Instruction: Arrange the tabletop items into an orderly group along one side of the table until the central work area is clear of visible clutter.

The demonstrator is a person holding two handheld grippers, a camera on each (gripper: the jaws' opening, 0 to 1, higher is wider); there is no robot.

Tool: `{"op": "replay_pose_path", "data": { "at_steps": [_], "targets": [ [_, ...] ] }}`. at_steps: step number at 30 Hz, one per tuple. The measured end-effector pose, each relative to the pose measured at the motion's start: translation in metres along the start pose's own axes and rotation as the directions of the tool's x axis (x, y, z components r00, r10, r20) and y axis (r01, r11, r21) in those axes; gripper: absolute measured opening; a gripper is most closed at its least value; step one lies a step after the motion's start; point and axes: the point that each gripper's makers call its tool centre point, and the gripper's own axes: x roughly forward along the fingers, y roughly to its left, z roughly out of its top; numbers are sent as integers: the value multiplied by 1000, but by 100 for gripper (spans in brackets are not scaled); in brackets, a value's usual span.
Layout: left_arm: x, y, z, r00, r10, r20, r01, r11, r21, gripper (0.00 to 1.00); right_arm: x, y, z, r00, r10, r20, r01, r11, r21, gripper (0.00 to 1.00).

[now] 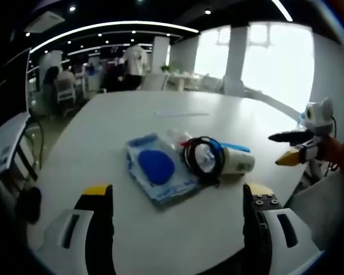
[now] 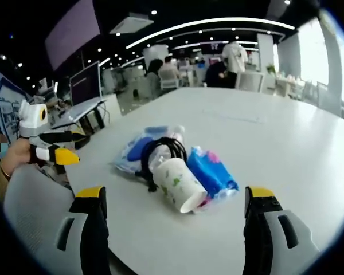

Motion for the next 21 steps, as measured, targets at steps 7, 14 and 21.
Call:
{"op": "replay_pose_path", "data": {
  "at_steps": [7, 14, 21],
  "targets": [
    [1, 0, -1, 1000, 1, -6, -1, 1000, -1, 91, 8, -3, 7, 1000, 10, 22, -9, 1000, -24, 99],
    [3, -1, -3, 1000, -7, -20, 7, 1000, -11, 91, 13, 3, 19, 998, 51, 23, -51, 999, 2, 98],
    [5, 1, -5, 999, -15, -29, 15, 1000, -9, 90, 24, 6, 26, 996, 89, 27, -90, 995, 32, 98]
  ]
}}
